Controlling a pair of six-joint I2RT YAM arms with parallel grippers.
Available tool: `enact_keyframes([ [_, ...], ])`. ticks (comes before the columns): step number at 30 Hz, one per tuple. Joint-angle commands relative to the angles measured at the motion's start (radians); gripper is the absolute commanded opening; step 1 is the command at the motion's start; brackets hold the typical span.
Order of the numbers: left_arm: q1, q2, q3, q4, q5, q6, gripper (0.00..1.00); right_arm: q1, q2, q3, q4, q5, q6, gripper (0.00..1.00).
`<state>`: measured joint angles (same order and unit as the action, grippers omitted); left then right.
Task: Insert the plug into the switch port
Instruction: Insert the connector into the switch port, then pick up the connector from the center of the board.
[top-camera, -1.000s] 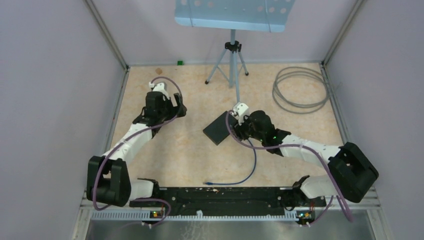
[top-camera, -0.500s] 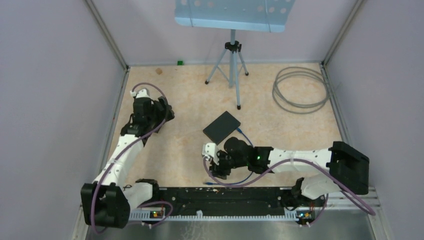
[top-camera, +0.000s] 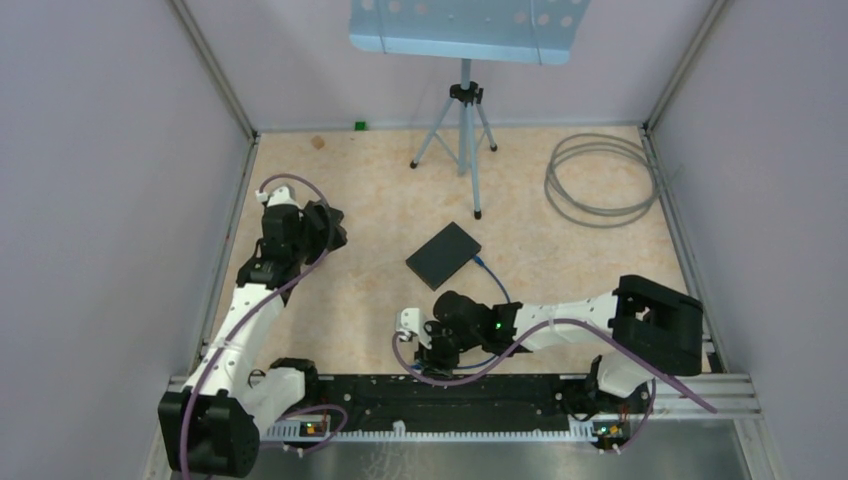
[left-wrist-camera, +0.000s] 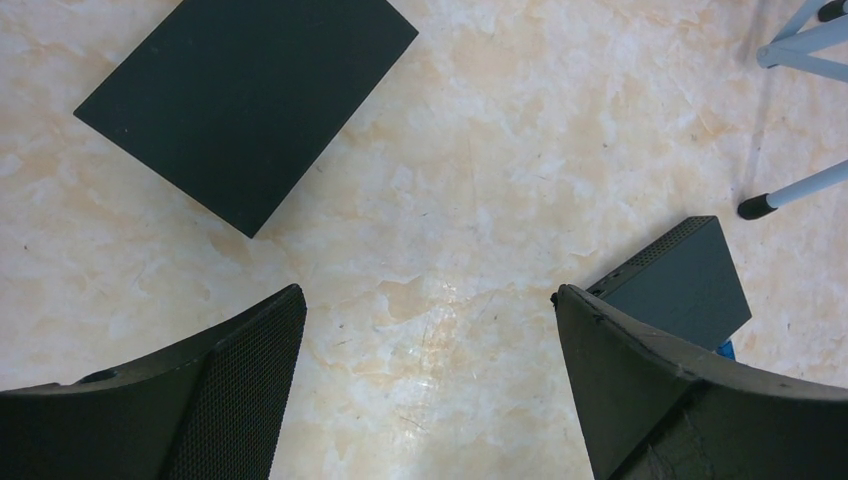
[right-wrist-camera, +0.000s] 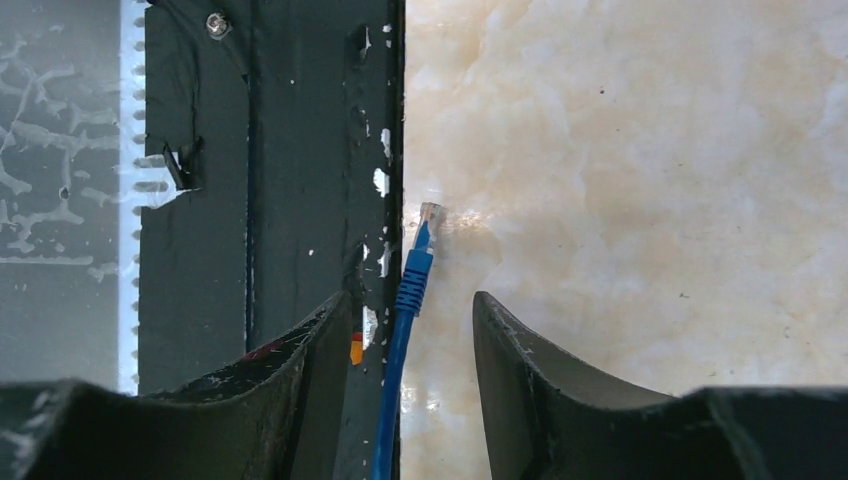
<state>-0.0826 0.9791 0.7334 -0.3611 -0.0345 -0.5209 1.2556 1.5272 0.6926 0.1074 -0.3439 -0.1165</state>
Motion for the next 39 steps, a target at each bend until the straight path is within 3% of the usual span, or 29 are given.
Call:
enact_keyframes([
  [1,0.007,-0.005,-0.018,0.019,0.005,0.006,0.99,0.017,0.023,0.026,0.040,-0.043,0.042,0.46],
  [11,0.007,-0.010,-0.027,0.027,0.018,0.013,0.99,0.021,0.085,0.030,0.044,0.003,0.055,0.34],
  [18,0.007,-0.020,-0.016,0.026,0.044,0.030,0.99,0.020,0.049,0.038,0.070,0.020,0.063,0.08],
  [24,0.008,-0.072,0.010,0.077,0.237,0.052,0.99,0.020,-0.101,-0.013,0.128,0.144,0.032,0.03],
  [32,0.007,-0.188,0.077,0.273,0.676,0.037,0.99,0.019,-0.332,-0.071,0.255,0.277,-0.023,0.00],
  [39,0.007,-0.232,0.097,0.369,0.792,-0.153,0.99,0.020,-0.472,-0.147,0.438,0.449,-0.035,0.00],
])
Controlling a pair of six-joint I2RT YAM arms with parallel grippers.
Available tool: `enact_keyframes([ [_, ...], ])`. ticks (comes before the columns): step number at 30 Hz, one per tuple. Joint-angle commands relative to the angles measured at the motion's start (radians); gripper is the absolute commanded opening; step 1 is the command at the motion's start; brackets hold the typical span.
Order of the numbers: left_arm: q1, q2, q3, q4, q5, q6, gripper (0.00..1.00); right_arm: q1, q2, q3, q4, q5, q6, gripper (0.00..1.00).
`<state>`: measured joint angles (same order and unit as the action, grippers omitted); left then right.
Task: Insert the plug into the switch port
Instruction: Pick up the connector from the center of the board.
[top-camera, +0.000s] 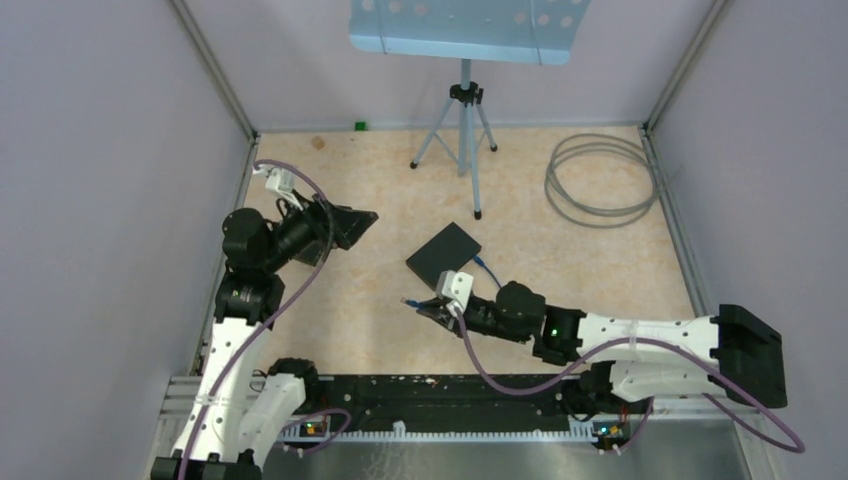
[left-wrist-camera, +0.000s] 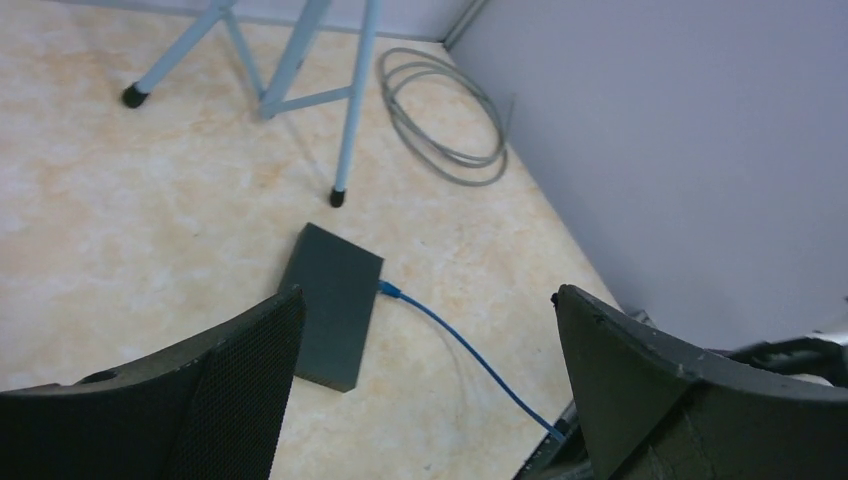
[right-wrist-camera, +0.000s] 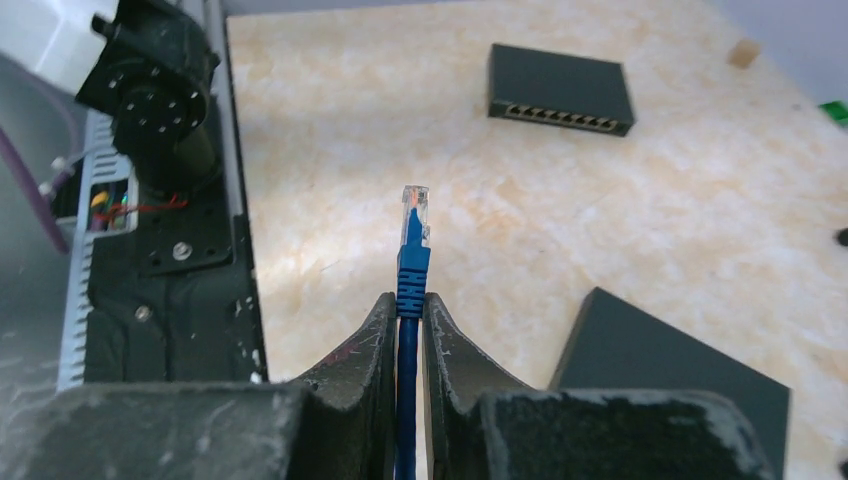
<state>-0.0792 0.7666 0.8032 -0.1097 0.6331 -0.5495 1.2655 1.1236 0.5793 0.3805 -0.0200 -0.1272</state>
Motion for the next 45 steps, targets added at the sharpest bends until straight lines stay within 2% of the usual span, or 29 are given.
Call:
enact_keyframes([
  [1,0.004,-0.023,0.020,0.151,0.147,-0.157,0.99,0.009,-0.081,-0.039,0.183,0.142,-0.031,0.00],
  [9,0.001,-0.040,-0.057,0.372,0.239,-0.383,0.97,0.011,-0.160,-0.026,0.261,0.239,-0.099,0.00],
  [14,-0.013,-0.058,-0.111,0.624,0.305,-0.518,0.98,0.010,-0.209,-0.020,0.294,0.231,-0.072,0.00],
  [23,-0.061,-0.054,-0.105,0.911,0.384,-0.583,0.99,0.010,-0.304,-0.047,0.461,0.170,0.057,0.00],
  [25,-0.082,-0.041,-0.109,1.021,0.429,-0.589,0.99,0.012,-0.318,-0.052,0.499,0.146,0.085,0.00],
  [29,-0.161,-0.010,-0.097,1.085,0.479,-0.505,0.98,0.009,-0.331,-0.057,0.528,0.112,0.107,0.00],
  [33,-0.332,0.017,-0.090,1.056,0.450,-0.305,0.96,0.009,-0.345,-0.057,0.532,0.081,0.114,0.00],
  [36,-0.418,0.049,-0.077,1.038,0.445,-0.199,0.97,0.009,-0.352,-0.052,0.523,0.056,0.114,0.00],
  [41,-0.462,0.093,-0.061,1.053,0.426,-0.136,0.98,0.009,-0.363,-0.047,0.483,0.024,0.101,0.00],
  [45,-0.482,0.126,-0.040,1.055,0.421,-0.115,0.94,0.009,-0.377,-0.056,0.460,-0.028,0.091,0.00],
])
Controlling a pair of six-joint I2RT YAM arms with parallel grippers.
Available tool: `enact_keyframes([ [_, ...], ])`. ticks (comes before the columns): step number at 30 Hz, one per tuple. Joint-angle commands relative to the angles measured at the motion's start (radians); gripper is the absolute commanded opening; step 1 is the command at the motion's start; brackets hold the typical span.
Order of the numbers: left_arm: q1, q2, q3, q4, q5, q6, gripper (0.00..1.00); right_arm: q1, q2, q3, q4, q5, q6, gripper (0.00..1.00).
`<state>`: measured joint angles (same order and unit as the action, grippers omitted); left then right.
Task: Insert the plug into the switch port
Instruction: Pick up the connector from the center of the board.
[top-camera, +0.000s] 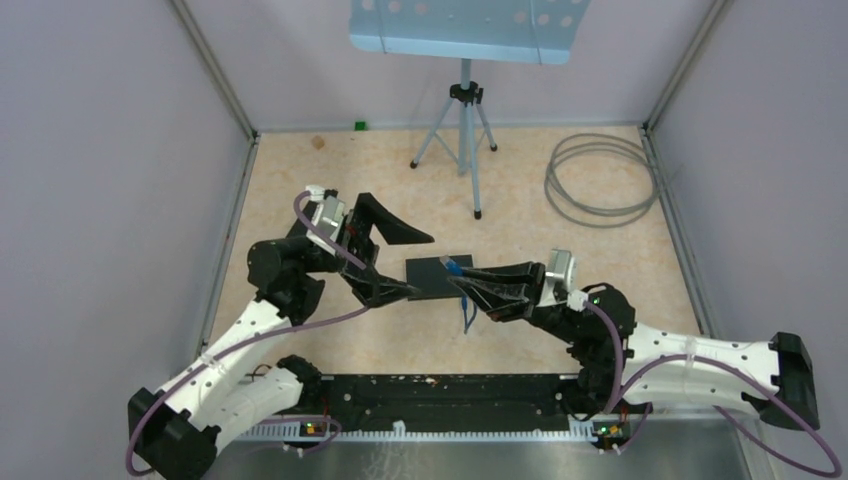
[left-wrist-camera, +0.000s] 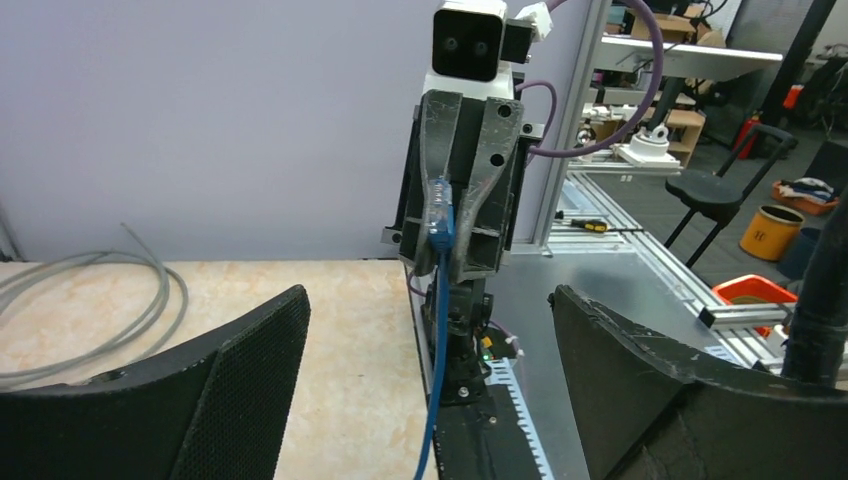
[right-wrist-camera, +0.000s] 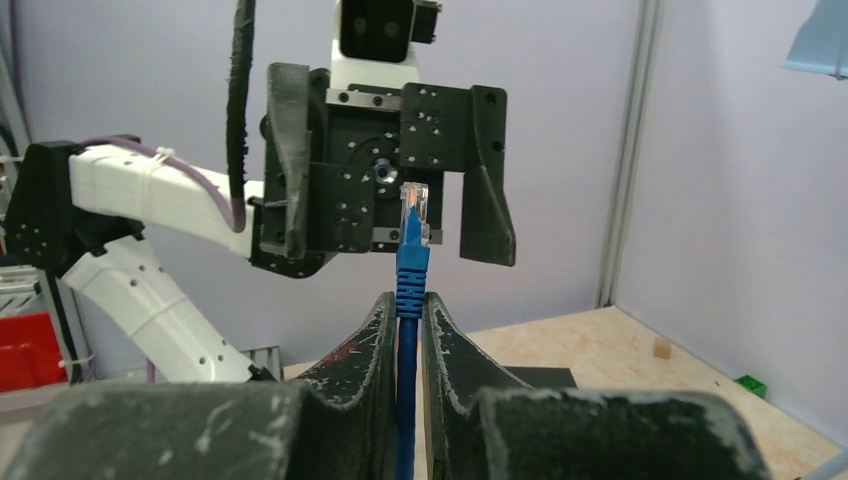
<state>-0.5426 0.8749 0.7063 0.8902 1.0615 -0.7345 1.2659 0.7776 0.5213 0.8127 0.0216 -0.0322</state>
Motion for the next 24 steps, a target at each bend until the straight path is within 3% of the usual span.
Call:
enact_keyframes([
  [1,-0.022,0.025,0.065,0.056,0.000,0.072,0.93,0.008,-0.034,0.001,0.021,-0.080,-0.006,0.00],
  [7,-0.053,0.040,0.086,0.018,0.028,0.095,0.86,0.009,-0.040,0.011,-0.057,-0.075,-0.086,0.00],
  [14,-0.059,-0.040,0.088,-0.182,-0.078,0.211,0.98,0.009,-0.015,0.011,-0.065,0.018,-0.501,0.00],
  [20,-0.060,-0.119,0.098,-0.320,-0.244,0.297,0.99,0.009,0.041,0.026,-0.011,0.077,-0.819,0.00],
  [24,-0.059,-0.137,0.099,-0.320,-0.326,0.303,0.99,0.009,0.080,0.028,0.058,0.123,-0.981,0.00],
])
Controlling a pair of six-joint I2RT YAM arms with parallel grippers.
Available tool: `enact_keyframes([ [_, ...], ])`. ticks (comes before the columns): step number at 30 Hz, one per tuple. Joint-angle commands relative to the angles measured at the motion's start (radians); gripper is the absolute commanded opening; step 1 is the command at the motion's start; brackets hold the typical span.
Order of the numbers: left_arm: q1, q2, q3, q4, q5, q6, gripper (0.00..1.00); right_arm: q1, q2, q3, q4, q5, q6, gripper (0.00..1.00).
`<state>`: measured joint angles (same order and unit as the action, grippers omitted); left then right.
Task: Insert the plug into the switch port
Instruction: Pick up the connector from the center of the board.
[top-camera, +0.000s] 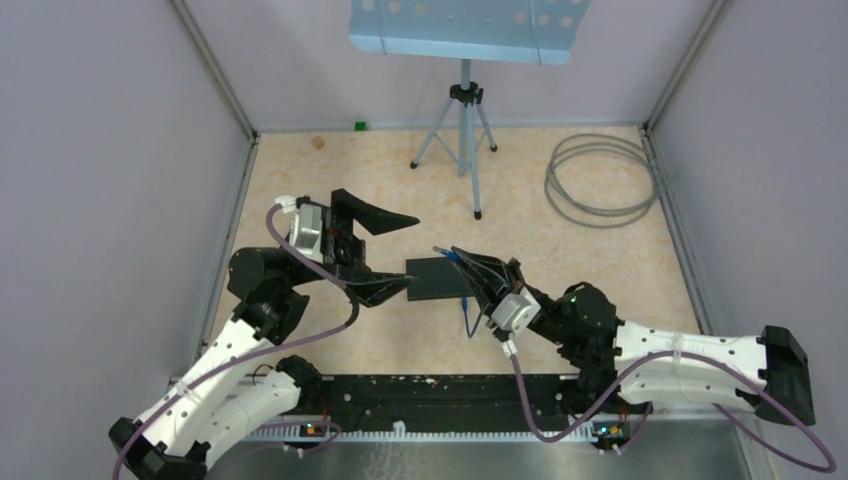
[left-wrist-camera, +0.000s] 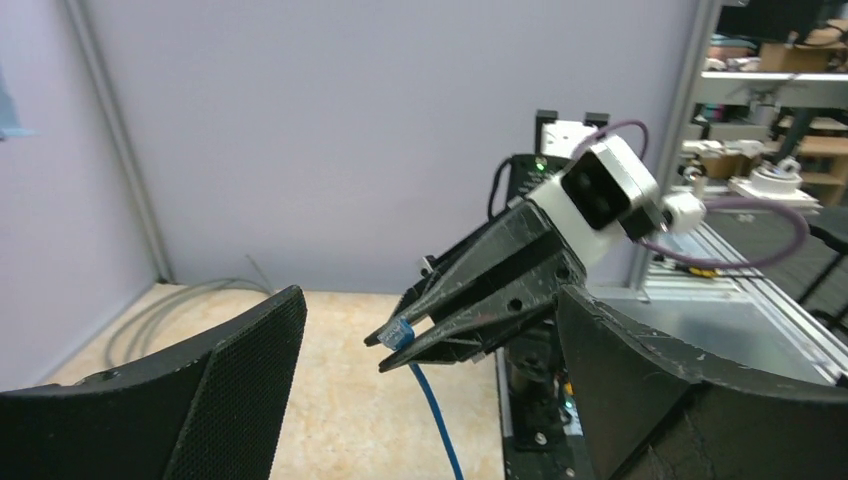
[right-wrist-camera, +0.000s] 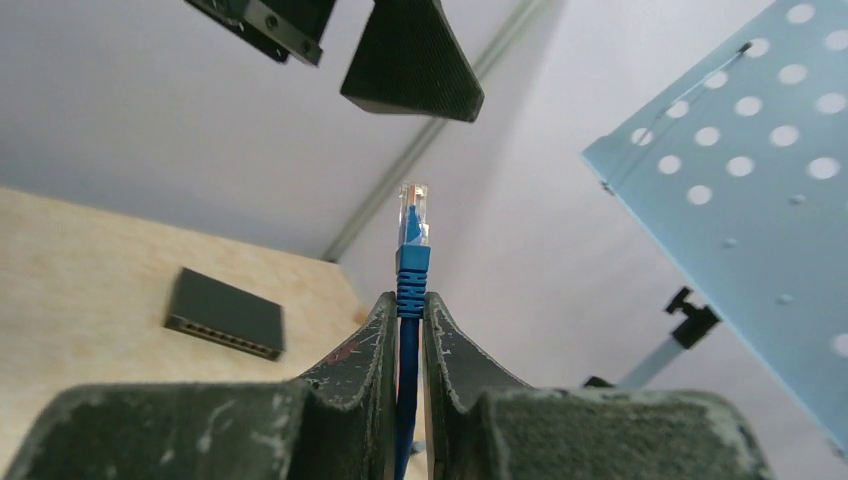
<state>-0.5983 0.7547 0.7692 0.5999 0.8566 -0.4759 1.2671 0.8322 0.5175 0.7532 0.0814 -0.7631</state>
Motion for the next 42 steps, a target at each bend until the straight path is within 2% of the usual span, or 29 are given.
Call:
enact_keyframes([
  [1,-0.004,-0.016,0.032,-0.020,-0.131,0.041,0.99,0.008,0.035,0.032,0.140,0.076,-0.285,0.00],
  [9,-0.004,0.010,-0.012,0.130,-0.142,0.015,0.97,0.009,0.123,0.020,0.368,0.151,-0.550,0.00],
  [14,-0.004,0.037,-0.026,0.172,-0.174,0.033,0.96,0.012,0.165,-0.010,0.533,0.149,-0.661,0.00],
  [18,-0.004,0.104,-0.005,0.231,-0.133,0.027,0.90,0.020,0.186,-0.020,0.609,0.127,-0.702,0.00],
  [30,-0.038,0.338,0.082,0.474,0.077,-0.075,0.89,0.025,0.188,-0.047,0.592,0.106,-0.676,0.00],
  [37,-0.111,0.342,0.106,0.406,0.111,0.006,0.94,0.026,0.196,-0.044,0.555,0.121,-0.669,0.00],
  [42,-0.152,0.342,0.109,0.354,0.111,0.050,0.86,0.028,0.222,-0.036,0.566,0.138,-0.696,0.00],
])
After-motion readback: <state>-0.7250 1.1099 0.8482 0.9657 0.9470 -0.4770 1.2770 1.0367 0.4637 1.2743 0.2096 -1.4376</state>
